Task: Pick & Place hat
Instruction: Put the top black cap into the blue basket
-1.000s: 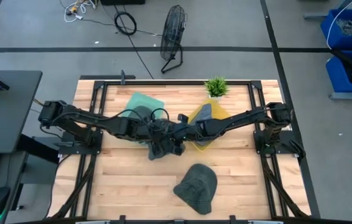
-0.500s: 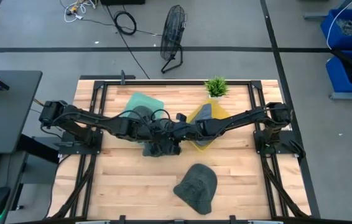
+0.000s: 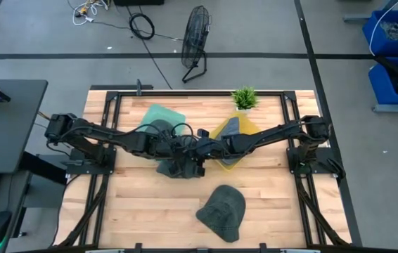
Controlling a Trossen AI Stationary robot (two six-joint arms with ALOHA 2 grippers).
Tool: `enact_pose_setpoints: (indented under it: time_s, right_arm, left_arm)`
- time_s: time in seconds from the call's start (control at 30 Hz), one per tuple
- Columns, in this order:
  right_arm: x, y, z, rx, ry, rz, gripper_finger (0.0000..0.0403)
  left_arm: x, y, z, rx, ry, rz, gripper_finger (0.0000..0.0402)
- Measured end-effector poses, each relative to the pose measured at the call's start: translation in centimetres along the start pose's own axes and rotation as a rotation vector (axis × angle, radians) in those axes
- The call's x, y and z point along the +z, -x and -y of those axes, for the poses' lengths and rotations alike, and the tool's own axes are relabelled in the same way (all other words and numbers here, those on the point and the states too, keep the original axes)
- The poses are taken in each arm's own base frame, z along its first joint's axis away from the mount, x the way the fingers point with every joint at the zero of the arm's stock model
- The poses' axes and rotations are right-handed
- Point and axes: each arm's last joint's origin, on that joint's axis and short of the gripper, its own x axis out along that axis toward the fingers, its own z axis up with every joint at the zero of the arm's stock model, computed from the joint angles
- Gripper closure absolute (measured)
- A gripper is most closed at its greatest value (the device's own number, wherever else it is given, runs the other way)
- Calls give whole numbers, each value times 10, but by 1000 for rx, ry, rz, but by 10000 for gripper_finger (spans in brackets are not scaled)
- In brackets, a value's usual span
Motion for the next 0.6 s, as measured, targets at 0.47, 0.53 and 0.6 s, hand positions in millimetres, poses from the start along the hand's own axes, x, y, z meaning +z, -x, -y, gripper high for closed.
enact_pose_setpoints:
  time_s: [0.47, 0.53, 0.6]
  right_arm:
    - [29, 64, 13, 24, 94, 78, 304]
    - [40, 89, 18, 20, 102, 137, 306]
    - [47, 112, 23, 13, 109, 183, 312]
  left_arm:
    - [12, 50, -1, 114, -140, 29, 395]
    - [16, 65, -6, 180, -201, 4, 395]
    - [21, 77, -11, 237, -251, -15, 394]
